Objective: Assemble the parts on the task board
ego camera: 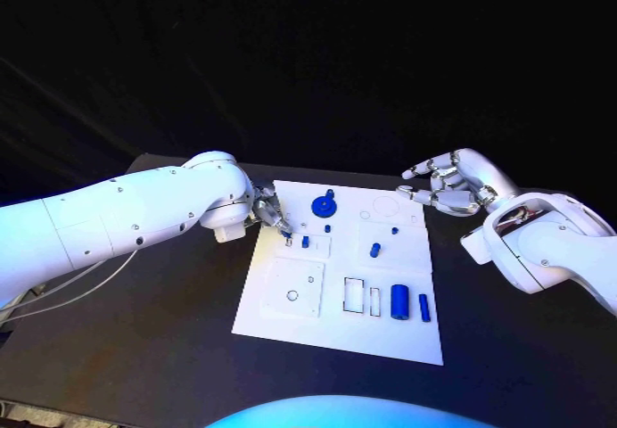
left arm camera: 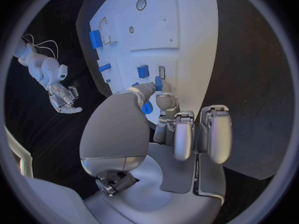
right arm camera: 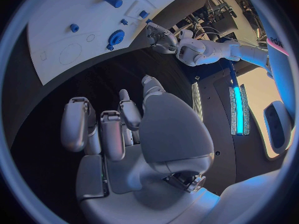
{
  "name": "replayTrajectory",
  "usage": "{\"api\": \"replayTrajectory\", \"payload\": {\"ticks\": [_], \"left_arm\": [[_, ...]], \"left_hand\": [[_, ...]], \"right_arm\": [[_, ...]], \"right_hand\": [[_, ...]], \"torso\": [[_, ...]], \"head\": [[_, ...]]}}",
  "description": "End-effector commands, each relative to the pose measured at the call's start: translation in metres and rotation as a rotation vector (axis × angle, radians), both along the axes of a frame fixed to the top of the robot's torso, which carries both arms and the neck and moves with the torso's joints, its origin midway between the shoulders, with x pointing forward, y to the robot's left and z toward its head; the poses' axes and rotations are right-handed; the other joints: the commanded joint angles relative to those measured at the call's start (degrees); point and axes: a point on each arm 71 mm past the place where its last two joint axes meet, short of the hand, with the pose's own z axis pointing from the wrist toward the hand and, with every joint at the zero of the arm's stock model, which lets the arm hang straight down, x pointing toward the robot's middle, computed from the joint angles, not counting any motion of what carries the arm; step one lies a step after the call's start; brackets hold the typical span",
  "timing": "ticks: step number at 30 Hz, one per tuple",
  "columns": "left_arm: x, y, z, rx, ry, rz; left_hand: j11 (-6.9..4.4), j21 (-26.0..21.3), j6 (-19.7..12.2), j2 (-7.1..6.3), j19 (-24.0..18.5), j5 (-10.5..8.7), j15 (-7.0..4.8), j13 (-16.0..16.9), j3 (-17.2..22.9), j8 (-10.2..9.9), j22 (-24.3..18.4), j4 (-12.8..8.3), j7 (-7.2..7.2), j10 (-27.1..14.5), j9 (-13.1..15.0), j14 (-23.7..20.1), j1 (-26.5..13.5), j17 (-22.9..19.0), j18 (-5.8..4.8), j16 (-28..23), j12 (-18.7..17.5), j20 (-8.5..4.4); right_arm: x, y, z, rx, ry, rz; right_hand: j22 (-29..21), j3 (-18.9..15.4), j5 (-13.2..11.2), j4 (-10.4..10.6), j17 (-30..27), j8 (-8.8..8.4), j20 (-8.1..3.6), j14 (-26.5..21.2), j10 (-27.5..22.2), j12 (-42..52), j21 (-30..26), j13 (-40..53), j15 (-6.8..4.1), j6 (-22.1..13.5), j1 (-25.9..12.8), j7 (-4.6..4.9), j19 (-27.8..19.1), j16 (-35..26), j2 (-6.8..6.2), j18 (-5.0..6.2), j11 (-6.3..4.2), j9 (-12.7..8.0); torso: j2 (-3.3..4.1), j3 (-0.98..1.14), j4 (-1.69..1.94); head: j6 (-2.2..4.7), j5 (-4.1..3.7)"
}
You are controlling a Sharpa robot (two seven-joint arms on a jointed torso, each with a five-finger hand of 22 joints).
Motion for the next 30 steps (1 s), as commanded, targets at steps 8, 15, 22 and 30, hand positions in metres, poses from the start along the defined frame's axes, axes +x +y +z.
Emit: {"api": "replayTrajectory", "payload": {"ticks": [8,15,22,30], "left_arm": [[-0.0036,-0.0079,-0.0073,0.043,0.004,-0.042],[-0.0052,-0.0097,-0.0090,0.059,0.018,-0.059],[-0.0059,-0.0105,-0.0093,0.072,0.022,-0.068],[-0.0055,-0.0095,-0.0093,0.077,0.019,-0.062]], "left_hand": [[0.13,0.1,0.2,0.25,3.9,-0.18,-0.40,-0.3,8.5,0.3,12.0,-8.3,-0.16,0.3,0.1,5.9,-0.3,15.1,-0.49,0.1,0.0,0.13],[0.10,0.1,0.3,0.09,3.9,-0.19,-0.42,-0.3,8.8,0.4,12.1,-8.4,-0.21,0.4,0.2,5.9,-0.5,15.1,-0.50,0.1,0.0,0.13],[0.06,0.1,0.4,-0.07,3.9,-0.19,-0.44,-0.4,9.0,0.6,12.1,-8.6,-0.26,0.5,0.2,5.9,-0.7,15.1,-0.51,0.1,0.0,0.13],[0.06,0.1,0.4,-0.07,3.9,-0.19,-0.44,-0.4,9.0,0.6,12.1,-8.6,-0.26,0.5,0.2,5.9,-0.7,15.1,-0.51,0.1,0.0,0.13]], "right_arm": [[-0.0009,0.0006,-0.0006,-0.006,-0.006,0.011],[-0.0011,0.0004,-0.0007,-0.006,-0.005,0.010],[-0.0010,-0.0002,-0.0009,-0.007,-0.003,0.010],[-0.0011,-0.0006,-0.0009,-0.007,-0.003,0.009]], "right_hand": [[2.3,-0.2,0.3,0.0,5.1,0.35,-0.17,3.4,-0.2,0.0,-0.4,0.0,-0.34,-0.1,-0.5,-0.02,-0.3,-0.4,0.26,0.34,0.10,-0.1],[2.3,-0.2,0.3,0.0,5.1,0.35,-0.17,3.4,-0.2,0.0,-0.4,0.0,-0.34,-0.1,-0.5,-0.02,-0.3,-0.4,0.26,0.34,0.10,-0.1],[2.3,-0.2,0.3,0.0,5.1,0.35,-0.17,3.4,-0.2,0.0,-0.4,0.0,-0.34,-0.1,-0.5,-0.02,-0.3,-0.4,0.26,0.34,0.10,-0.1],[2.3,-0.2,0.3,0.0,5.1,0.35,-0.17,3.4,-0.2,0.0,-0.4,0.0,-0.34,-0.1,-0.5,-0.02,-0.3,-0.4,0.26,0.34,0.10,-0.1]], "torso": [[0.03,0.07,0.06],[-0.02,0.08,0.08],[-0.03,0.05,0.14],[-0.03,0.04,0.18]], "head": [[-0.35,-0.17],[-0.50,-0.18],[-0.59,-0.33],[-0.67,-0.28]]}}
